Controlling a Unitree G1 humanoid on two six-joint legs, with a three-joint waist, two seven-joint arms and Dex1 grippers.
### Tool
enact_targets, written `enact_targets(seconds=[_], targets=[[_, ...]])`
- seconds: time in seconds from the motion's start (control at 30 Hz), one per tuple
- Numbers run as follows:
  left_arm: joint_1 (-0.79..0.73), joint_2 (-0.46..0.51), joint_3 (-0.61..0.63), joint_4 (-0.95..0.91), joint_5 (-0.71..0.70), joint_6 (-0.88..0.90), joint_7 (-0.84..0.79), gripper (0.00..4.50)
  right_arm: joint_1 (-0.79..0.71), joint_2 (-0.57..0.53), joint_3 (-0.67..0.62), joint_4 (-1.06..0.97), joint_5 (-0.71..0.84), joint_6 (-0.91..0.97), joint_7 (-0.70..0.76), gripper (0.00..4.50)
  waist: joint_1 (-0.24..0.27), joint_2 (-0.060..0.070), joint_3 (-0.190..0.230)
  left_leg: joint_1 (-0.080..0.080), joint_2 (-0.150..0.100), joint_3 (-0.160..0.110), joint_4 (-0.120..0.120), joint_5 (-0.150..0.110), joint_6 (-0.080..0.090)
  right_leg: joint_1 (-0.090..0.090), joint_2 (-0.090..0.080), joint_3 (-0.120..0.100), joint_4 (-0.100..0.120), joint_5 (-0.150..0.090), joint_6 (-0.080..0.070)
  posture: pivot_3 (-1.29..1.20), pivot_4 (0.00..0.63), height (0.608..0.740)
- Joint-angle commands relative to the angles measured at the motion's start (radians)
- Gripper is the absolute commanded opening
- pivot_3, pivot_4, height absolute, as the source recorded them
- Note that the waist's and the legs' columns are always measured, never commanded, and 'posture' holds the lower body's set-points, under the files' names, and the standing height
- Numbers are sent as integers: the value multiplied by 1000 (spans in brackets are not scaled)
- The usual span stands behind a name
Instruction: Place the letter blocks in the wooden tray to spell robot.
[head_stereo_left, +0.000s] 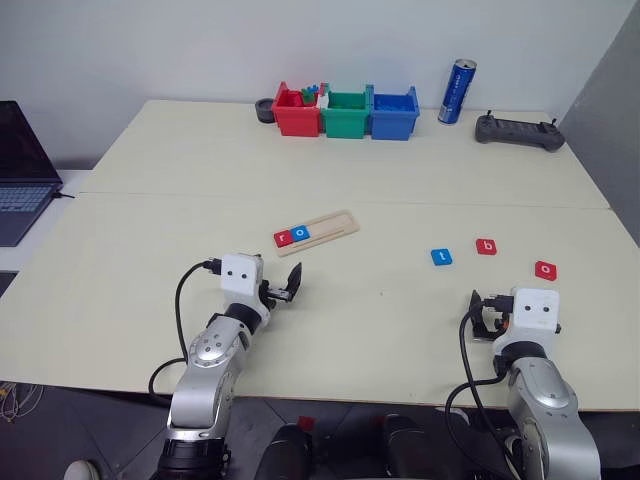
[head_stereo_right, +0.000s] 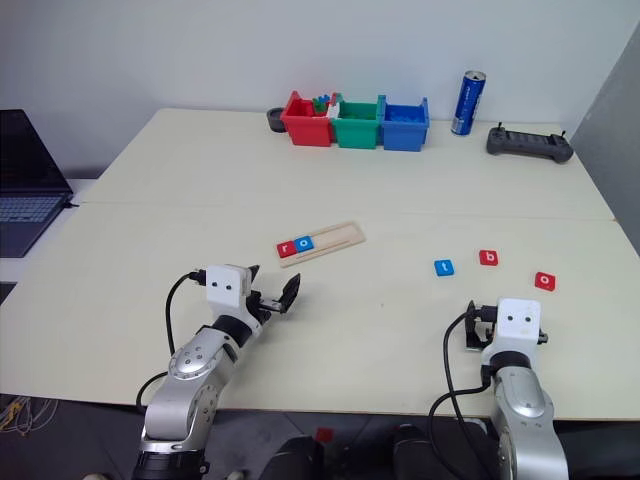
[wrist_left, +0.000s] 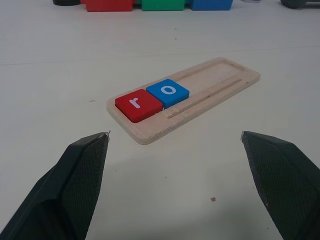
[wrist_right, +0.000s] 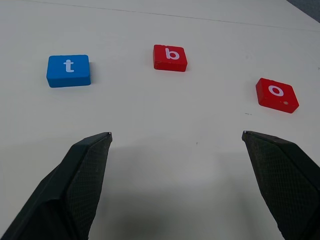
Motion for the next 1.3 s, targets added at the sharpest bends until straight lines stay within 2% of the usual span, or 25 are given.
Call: enact_targets(seconds=[0.03, 0.53, 0.7, 0.87, 0.97, 1.07, 1.17, 1.3], targets=[[-3, 9, -1, -12, 7, -24, 1, 4500, -6, -1, -13, -36, -8, -4, -10, 4443, 0, 0, 0, 0, 0, 0, 0, 0, 0, 0, 0, 0, 0, 0, 0, 0, 150, 740], [-3, 10, 2, -10, 14, -29, 19, 4500, -20, -25, -1, -33, -13, -11, 10, 4443, 0, 0, 0, 0, 0, 0, 0, 0, 0, 0, 0, 0, 0, 0, 0, 0, 150, 740], [-61, 66, 59, 36, -60, -21, -66, 4500, -45, -76, 9, -51, 48, -42, 108, 4443, -1, 0, 0, 0, 0, 0, 0, 0, 0, 0, 0, 0, 0, 0, 0, 0, 150, 740], [-207, 224, 118, 258, -182, -42, -332, 4500, -93, -213, 33, -8, 188, -94, 376, 4443, -6, 0, 0, 0, 0, 0, 0, 0, 0, 0, 2, 0, 0, 0, 0, 0, 150, 740], [-312, 297, 106, 420, -195, -77, -483, 4500, -147, -297, 38, 2, 284, -90, 522, 4443, -8, -1, 1, 0, 0, 0, 0, 0, 0, 0, 2, -1, 0, 0, 0, 0, 150, 740], [-465, 348, 87, 683, -172, -180, -647, 4500, -232, -378, 52, 13, 387, -57, 665, 4443, -9, -2, 1, 0, 0, -1, 0, 0, 0, 1, 2, -2, 0, 0, 0, 0, 150, 740], [-608, 377, 52, 946, -115, -321, -774, 4500, -307, -422, 72, 18, 474, -2, 741, 4443, -9, -2, 1, 0, 0, -2, 0, 0, 0, 1, 2, -3, 0, 0, 0, 0, 150, 740], [-751, 388, 0, 1195, -40, -452, -908, 4500, -372, -442, 92, 7, 546, 63, 763, 4443, -11, -2, 2, -2, 0, -4, 0, 0, 1, 0, 2, -4, 0, 0, 0, 0, 150, 740]])
